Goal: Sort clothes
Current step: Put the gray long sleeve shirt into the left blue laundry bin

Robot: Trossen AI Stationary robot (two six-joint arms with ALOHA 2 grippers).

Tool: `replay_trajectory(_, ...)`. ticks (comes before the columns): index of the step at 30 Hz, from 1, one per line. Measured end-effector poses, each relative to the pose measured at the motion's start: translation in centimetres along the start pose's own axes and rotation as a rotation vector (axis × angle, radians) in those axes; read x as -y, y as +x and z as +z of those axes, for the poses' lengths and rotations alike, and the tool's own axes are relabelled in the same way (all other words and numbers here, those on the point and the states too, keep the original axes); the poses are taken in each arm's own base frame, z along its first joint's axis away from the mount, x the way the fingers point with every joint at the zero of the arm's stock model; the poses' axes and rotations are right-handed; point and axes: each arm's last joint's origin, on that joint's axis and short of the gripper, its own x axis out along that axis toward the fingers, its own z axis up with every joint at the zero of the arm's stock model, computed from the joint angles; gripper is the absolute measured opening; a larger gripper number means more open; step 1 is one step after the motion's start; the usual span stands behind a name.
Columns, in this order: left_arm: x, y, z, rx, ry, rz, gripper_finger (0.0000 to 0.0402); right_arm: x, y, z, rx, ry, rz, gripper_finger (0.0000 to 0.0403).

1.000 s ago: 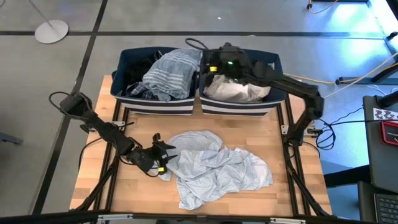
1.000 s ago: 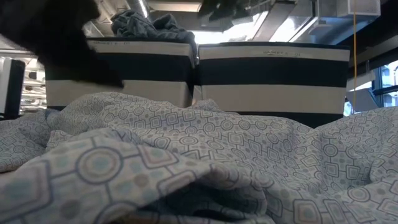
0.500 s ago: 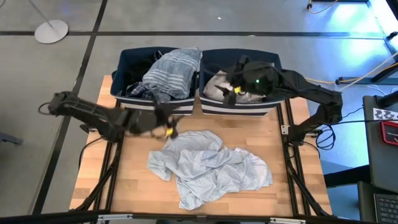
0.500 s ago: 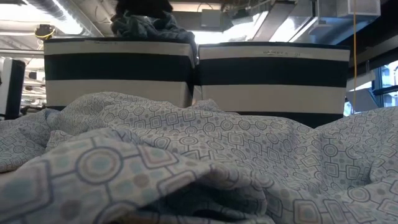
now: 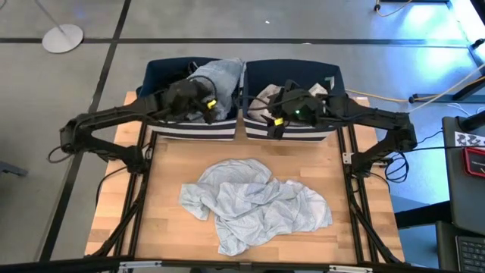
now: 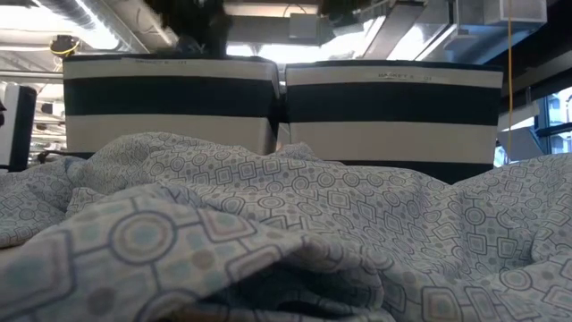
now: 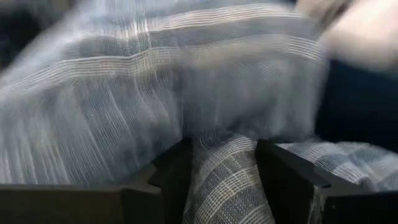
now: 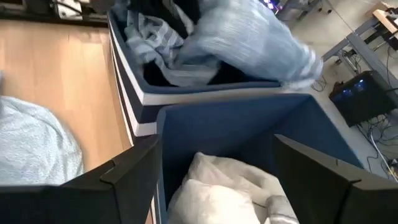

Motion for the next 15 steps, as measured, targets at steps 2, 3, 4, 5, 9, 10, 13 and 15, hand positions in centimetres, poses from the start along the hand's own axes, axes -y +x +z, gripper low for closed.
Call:
replay_trajectory(2, -1.0, 1.1, -1.0, -0.113, -0.007, 0.05, 0.017, -0.5, 0.8, -0.6, -0.013, -0.006, 0.002, 0.0301)
replay_trajectory(3, -1.4, 1.3, -1.2, -0.143, -0.019, 0.067, 0.017, -0.7, 1.2, -1.0, -0.027, -0.013, 0.004, 0.0301)
replay_trajectory(4, -2.0, 1.4, -1.4, -0.174, -0.029, 0.095, 0.017, -1.0, 1.6, -1.3, -0.037, -0.017, 0.005, 0.0301)
replay_trajectory(5, -2.5, 1.5, -1.9, -0.22, -0.013, 0.134, 0.017, -1.2, 2.0, -1.7, -0.042, -0.018, 0.007, 0.0301)
replay_trajectory(9, -3.5, 1.8, -3.3, -0.352, -0.032, 0.198, 0.017, -2.1, 3.5, -3.2, -0.08, -0.013, 0.013, 0.0301)
replay_trajectory(10, -3.6, 1.8, -3.5, -0.357, -0.045, 0.205, 0.017, -2.3, 3.8, -3.4, -0.08, -0.01, 0.013, 0.0301)
replay_trajectory(13, -3.9, 2.3, -4.7, -0.391, -0.054, 0.219, 0.017, -2.8, 4.6, -4.2, -0.081, -0.006, 0.028, 0.0301)
replay_trajectory(15, -4.0, 2.9, -5.7, -0.428, -0.047, 0.23, 0.017, -3.0, 4.9, -4.4, -0.071, 0.0, 0.039, 0.0301)
